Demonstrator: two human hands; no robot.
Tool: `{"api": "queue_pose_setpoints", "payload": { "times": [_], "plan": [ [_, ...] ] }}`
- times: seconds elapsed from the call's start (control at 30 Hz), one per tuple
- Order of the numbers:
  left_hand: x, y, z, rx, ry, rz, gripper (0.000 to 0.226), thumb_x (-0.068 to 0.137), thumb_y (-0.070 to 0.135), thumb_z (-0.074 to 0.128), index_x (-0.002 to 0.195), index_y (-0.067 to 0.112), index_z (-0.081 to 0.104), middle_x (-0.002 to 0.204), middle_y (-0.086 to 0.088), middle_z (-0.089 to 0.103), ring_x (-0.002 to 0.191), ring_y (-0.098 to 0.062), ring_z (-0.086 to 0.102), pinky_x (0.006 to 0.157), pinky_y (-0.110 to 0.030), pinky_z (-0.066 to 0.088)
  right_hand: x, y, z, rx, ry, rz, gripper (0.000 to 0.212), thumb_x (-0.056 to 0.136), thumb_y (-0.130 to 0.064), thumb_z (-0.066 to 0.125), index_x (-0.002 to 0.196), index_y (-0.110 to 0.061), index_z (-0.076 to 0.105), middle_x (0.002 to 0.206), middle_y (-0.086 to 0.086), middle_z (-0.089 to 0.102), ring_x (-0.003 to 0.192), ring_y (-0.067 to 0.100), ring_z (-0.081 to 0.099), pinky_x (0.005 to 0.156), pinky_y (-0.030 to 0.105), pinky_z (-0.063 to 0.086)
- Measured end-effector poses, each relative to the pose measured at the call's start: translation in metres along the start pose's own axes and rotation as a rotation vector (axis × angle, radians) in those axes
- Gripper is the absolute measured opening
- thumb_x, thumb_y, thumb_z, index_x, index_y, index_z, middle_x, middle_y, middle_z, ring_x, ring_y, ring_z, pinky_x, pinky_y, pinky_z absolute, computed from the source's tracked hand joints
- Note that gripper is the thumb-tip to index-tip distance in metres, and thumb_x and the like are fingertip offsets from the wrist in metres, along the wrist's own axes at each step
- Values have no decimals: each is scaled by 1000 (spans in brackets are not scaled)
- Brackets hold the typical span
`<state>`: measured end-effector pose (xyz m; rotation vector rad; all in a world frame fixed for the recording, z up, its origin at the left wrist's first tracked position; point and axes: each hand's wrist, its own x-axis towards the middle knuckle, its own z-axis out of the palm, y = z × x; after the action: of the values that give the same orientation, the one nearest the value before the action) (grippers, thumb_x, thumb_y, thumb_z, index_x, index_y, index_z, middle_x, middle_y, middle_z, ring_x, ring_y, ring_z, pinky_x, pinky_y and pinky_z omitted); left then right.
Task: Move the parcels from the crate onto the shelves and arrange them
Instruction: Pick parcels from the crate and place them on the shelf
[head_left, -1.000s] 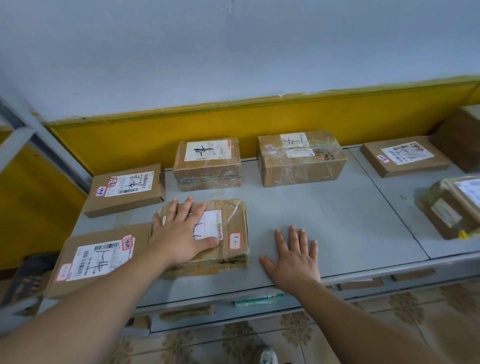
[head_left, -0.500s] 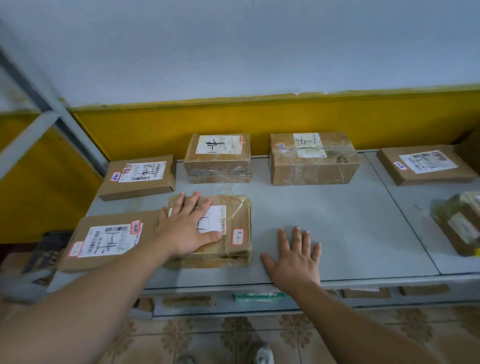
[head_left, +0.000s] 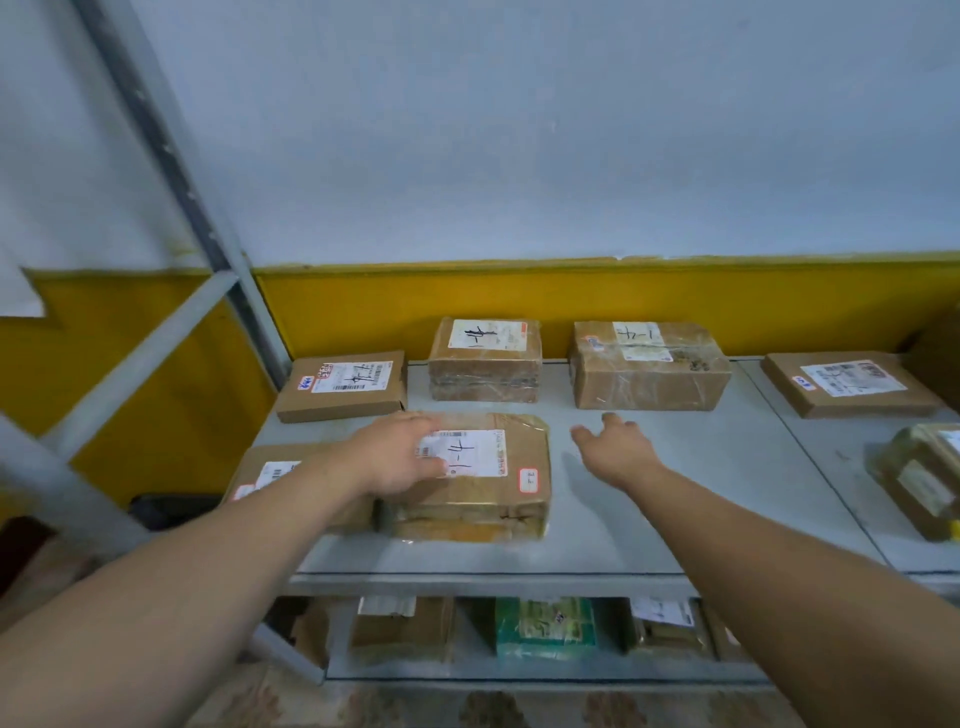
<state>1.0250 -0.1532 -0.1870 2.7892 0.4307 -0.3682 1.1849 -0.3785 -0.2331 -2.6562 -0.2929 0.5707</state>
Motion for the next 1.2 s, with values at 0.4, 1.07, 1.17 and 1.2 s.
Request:
{"api": "queue_pose_setpoints", "payload": {
  "times": [0.4,1.07,1.17,1.2],
  "plan": [
    [-224,-139,-2,-221,168,-237,62,89,48,61,145,32,38,149,8,40,133,-16,42,110,-34,36,-179,-235,85,-229,-3,-624,67,98,-55,43,152,-15,34,154,14,38,138,35,39,112,45,35],
    [-446,-365,63,-376,165,-772,67,91,46,58,150,29,31,154,2,34,139,-18,34,112,-31,31,-309,-463,340,-556,-403,-1075,65,102,-56,37,153,-16,28,154,13,35,137,36,38,108,47,39],
    [-422,-407,55,-367,142,-782,66,92,47,56,150,31,28,155,3,32,140,-18,33,111,-31,31,-274,-501,368,-572,-400,-1016,68,100,-59,38,152,-15,30,152,14,38,132,35,43,105,46,43],
    [-412,-421,50,-368,133,-785,67,93,47,55,151,29,28,156,4,31,140,-18,32,111,-30,31,-261,-515,377,-574,-402,-993,70,100,-59,38,153,-15,28,153,14,37,133,35,42,106,46,42]
  ]
}}
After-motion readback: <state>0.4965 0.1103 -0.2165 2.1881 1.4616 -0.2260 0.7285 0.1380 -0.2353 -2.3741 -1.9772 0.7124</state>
